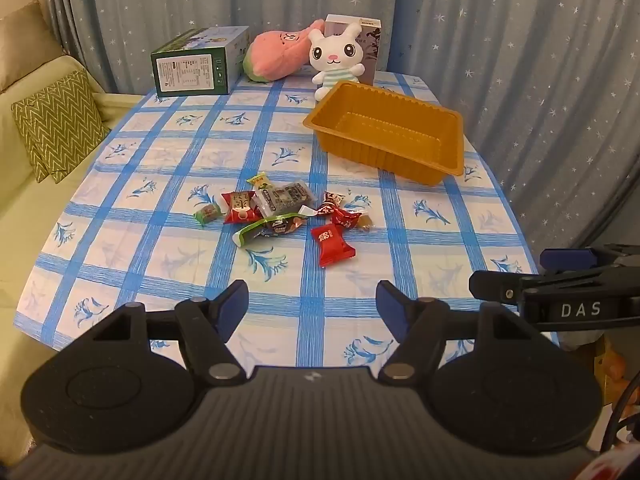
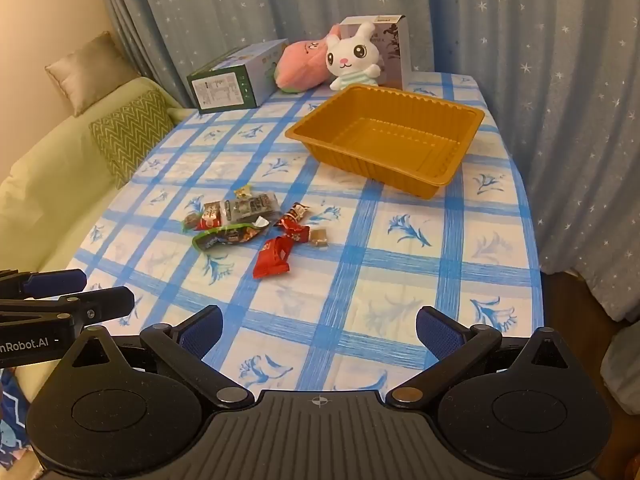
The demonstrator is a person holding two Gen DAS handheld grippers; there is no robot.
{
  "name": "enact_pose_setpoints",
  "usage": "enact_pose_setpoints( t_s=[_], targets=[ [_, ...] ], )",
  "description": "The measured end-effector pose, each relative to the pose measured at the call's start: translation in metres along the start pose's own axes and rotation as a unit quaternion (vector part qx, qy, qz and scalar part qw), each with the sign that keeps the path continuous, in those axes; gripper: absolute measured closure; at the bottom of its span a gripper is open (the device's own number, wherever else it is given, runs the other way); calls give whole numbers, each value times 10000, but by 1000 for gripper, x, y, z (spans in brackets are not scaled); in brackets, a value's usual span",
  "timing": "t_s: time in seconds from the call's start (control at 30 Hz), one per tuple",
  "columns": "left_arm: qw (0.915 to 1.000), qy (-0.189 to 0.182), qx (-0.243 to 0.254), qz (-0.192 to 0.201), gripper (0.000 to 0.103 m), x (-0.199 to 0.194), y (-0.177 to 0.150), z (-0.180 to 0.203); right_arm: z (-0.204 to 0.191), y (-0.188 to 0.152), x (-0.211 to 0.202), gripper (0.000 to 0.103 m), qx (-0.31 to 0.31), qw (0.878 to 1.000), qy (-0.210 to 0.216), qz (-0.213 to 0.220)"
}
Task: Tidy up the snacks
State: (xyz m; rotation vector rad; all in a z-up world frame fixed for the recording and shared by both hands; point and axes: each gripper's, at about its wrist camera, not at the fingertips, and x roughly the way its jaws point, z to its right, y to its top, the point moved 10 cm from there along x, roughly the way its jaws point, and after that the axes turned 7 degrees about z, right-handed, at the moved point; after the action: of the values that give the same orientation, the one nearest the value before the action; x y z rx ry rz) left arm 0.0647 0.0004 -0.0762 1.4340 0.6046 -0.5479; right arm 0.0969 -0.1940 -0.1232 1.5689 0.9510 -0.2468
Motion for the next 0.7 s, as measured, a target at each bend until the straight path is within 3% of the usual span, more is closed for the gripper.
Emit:
enact_pose_setpoints(
  t_s=[0.7],
  targets=[
    [10000, 5, -29, -32, 35, 3, -1, -2, -1, 1, 5, 0, -8, 10000, 10, -27]
  ],
)
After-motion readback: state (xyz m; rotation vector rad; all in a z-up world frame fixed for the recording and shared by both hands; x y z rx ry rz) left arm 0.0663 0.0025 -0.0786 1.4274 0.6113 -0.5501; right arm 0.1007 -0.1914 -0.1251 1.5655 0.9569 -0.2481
